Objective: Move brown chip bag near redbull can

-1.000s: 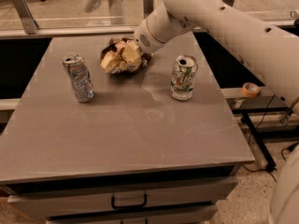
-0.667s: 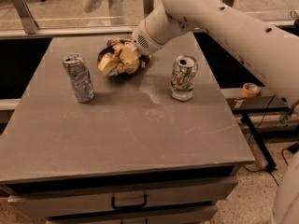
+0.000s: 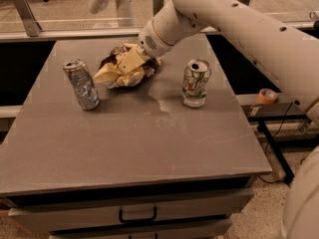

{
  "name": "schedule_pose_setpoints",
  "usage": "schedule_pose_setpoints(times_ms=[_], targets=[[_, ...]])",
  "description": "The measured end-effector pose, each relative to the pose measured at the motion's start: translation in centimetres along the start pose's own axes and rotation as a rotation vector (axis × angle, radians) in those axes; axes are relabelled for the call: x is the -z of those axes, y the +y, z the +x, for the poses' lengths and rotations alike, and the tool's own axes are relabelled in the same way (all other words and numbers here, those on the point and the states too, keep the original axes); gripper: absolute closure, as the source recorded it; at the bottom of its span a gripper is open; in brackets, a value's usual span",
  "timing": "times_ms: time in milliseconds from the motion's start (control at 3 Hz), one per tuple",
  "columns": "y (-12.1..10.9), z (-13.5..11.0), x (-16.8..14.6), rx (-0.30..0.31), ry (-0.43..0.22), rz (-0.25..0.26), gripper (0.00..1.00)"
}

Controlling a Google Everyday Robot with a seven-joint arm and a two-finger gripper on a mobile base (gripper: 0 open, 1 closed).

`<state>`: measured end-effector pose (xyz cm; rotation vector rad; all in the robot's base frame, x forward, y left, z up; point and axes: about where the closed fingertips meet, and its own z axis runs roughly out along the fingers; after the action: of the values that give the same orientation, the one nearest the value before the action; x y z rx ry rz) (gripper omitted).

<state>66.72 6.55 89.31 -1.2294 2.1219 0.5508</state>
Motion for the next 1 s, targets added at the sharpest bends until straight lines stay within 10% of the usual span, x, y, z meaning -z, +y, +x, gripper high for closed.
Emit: schedule_pose_setpoints(times_ms=[667, 1000], targets=[[-0.8, -0.6, 2.6, 0.019, 0.034, 0.03, 0.0], [-2.9, -1.0, 7.7, 0.063, 0.065, 0.169, 0.0]])
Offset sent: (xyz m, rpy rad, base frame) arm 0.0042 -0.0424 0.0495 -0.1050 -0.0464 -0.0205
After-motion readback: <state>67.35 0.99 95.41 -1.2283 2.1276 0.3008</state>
